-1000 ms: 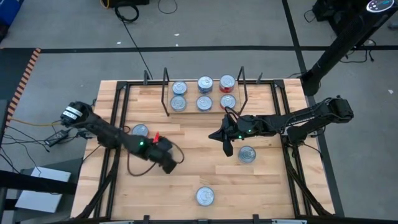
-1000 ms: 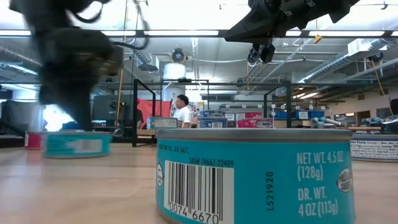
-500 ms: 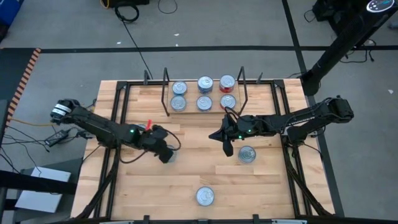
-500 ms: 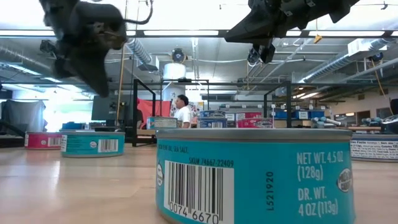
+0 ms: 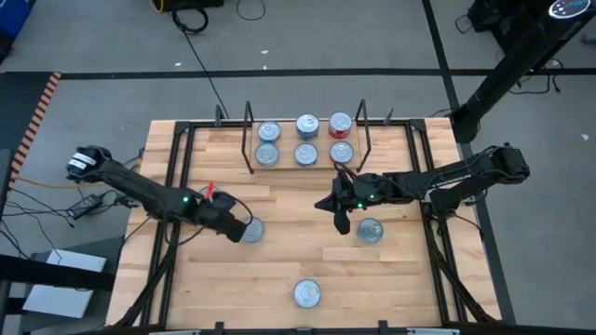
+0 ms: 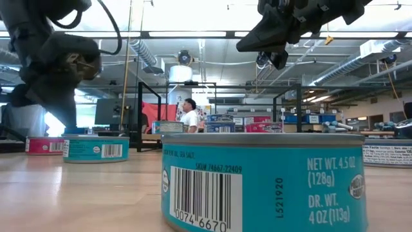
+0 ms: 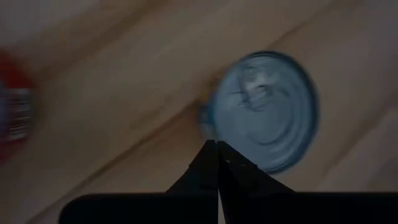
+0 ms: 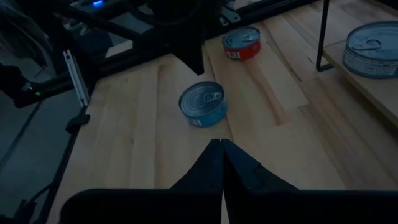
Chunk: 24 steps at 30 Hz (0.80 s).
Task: Stack canned seafood by type on shelf
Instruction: Move the middle left light blue tuna can to the center of the table
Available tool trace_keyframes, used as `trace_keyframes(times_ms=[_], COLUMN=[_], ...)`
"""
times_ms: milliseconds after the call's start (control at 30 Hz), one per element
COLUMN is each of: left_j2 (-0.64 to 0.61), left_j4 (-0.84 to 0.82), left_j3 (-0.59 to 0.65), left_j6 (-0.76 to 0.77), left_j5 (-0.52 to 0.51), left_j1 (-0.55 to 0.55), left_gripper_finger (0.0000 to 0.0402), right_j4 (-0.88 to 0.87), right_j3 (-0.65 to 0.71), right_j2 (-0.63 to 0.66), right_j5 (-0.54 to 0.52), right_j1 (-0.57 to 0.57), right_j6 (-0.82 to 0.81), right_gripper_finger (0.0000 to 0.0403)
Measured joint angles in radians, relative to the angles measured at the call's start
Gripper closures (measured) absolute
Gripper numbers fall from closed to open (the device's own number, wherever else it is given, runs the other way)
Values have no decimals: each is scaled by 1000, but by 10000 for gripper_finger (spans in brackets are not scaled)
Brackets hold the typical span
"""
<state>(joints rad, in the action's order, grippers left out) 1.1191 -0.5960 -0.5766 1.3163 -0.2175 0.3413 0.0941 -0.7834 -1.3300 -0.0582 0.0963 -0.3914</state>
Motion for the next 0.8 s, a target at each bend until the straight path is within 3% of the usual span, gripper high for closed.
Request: trace_keyframes(times_ms=[233, 667, 800], left_j2=[87, 378, 481], left_j4=[114, 762, 870], left_j3=[43, 48, 18], left_j6=[8, -3, -19], left_j5=[-10, -39, -43], left_j1=[0, 0, 0], left_gripper_finger=[401, 401, 401], right_j4=[-30, -90, -98], right_j3=[0, 0, 0], right_j2=[0, 0, 0], right_j5=[0, 5, 7], right_j1=[0, 16, 40], right_j6=[1, -10, -10], right_gripper_finger=[395, 396, 396])
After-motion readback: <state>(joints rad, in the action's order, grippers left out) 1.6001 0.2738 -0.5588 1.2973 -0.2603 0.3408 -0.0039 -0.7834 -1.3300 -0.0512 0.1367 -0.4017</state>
